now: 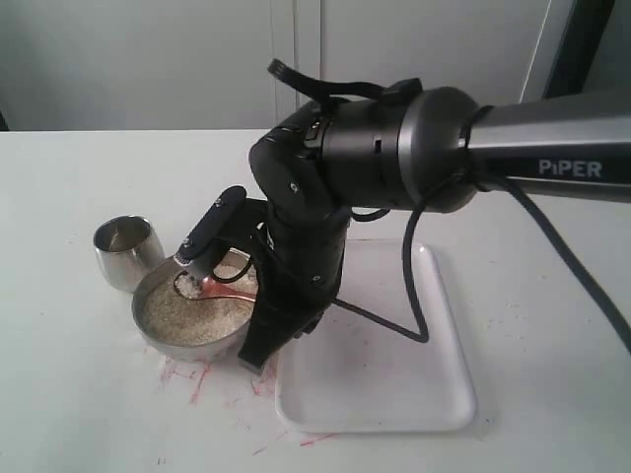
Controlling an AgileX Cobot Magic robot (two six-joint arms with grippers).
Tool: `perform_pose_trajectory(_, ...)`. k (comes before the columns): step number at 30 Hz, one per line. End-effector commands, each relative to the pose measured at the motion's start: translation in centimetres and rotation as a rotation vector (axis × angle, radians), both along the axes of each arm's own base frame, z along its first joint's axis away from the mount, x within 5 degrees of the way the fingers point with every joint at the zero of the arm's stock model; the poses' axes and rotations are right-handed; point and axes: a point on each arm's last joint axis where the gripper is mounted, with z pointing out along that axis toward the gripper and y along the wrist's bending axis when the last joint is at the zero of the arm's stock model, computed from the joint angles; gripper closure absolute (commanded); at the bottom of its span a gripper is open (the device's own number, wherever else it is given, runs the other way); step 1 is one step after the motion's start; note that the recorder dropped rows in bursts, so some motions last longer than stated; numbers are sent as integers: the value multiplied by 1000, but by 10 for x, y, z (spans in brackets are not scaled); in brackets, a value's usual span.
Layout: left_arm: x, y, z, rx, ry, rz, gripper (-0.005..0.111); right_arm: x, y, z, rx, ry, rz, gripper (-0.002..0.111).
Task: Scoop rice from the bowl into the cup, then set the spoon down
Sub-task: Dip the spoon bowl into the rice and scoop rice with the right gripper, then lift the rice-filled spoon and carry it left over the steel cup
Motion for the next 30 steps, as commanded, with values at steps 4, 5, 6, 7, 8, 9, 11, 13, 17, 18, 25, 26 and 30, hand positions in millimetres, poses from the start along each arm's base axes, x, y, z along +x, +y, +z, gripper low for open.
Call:
perform_pose_trajectory(4, -1, 0, 2, -5, -12, -1, 92, -3, -3, -6, 32, 8, -1, 108)
perform_pose_trajectory(5, -1, 0, 2, -5, -12, -1, 92, -3, -3, -6, 36, 13, -4, 108)
perform_pose_trajectory(6, -1, 0, 2, -5, -12, -1, 92, -4, -2, -6, 43, 20, -9, 108)
perform_pose_trajectory(7, -1, 0, 2, -5, -12, -1, 92, -4, -2, -6, 52, 27, -15, 108)
perform_pose_trajectory(8, -1, 0, 2, -5, -12, -1, 92, -4, -2, -6, 59, 33, -22, 108)
perform_pose_trajectory(9, -1, 0, 2, -5, -12, -1, 92, -5, -1, -6, 67, 39, -27, 108)
perform_pose_trajectory(11, -1, 0, 2, -5, -12, -1, 92, -5, 0, -6, 85, 46, -35, 108)
perform_pose_trajectory(13, -1, 0, 2, -5, -12, -1, 92, -5, 1, -6, 99, 45, -40, 108)
perform_pose_trajectory(17, -1, 0, 2, -5, -12, -1, 92, -5, 2, -6, 101, 43, -39, 108)
perform_pose_trajectory(18, -1, 0, 2, -5, -12, -1, 92, -4, 0, -5, 105, 40, -46, 108)
perform_pose_trajectory(25, -1, 0, 2, -5, -12, -1, 92, -1, -4, 8, 143, -1, -63, 108)
perform_pose_trajectory(26, -1, 0, 2, -5, -12, -1, 92, -2, -4, 10, 149, -7, -62, 108)
perform_pose_trajectory(30, -1, 0, 2, -5, -12, -1, 92, -2, -4, 15, 164, -25, -61, 108)
